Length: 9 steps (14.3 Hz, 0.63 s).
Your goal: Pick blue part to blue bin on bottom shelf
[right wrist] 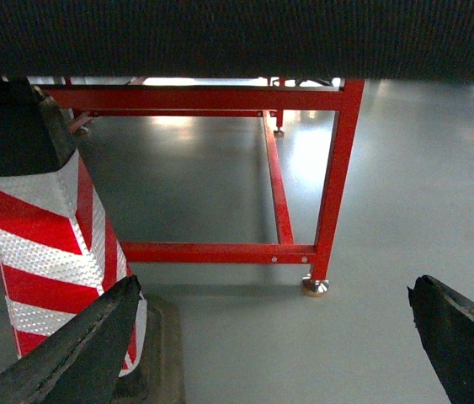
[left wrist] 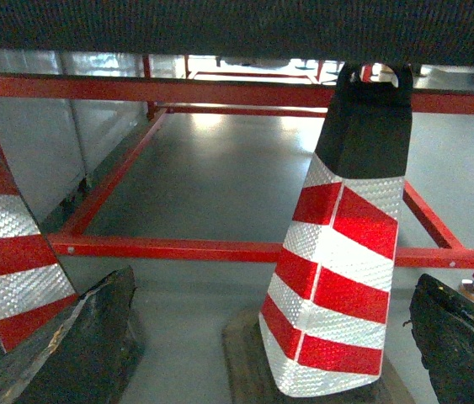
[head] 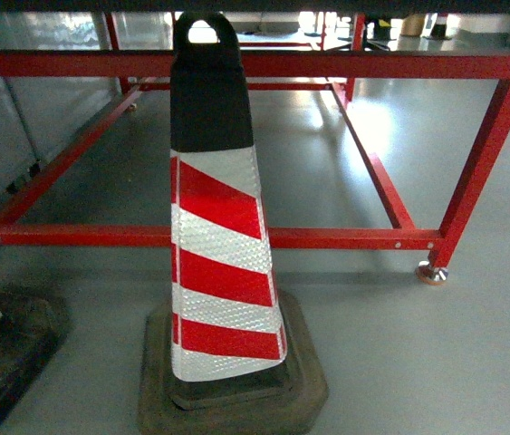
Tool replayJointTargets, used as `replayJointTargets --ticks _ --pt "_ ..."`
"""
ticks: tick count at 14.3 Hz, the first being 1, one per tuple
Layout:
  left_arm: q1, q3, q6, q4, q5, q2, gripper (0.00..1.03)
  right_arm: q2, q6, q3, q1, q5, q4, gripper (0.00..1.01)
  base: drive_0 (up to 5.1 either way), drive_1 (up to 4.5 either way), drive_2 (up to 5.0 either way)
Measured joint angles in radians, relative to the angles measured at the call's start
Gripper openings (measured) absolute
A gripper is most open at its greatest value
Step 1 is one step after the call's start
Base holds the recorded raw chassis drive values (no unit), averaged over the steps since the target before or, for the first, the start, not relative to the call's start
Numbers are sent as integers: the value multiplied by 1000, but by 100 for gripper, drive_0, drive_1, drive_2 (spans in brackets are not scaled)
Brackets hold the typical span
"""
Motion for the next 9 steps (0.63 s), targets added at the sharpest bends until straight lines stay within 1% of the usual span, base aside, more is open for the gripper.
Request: replayJointTargets --ticks 9 --pt "0 0 0 1 0 0 98 0 0 0 0 2 1 98 0 0 0"
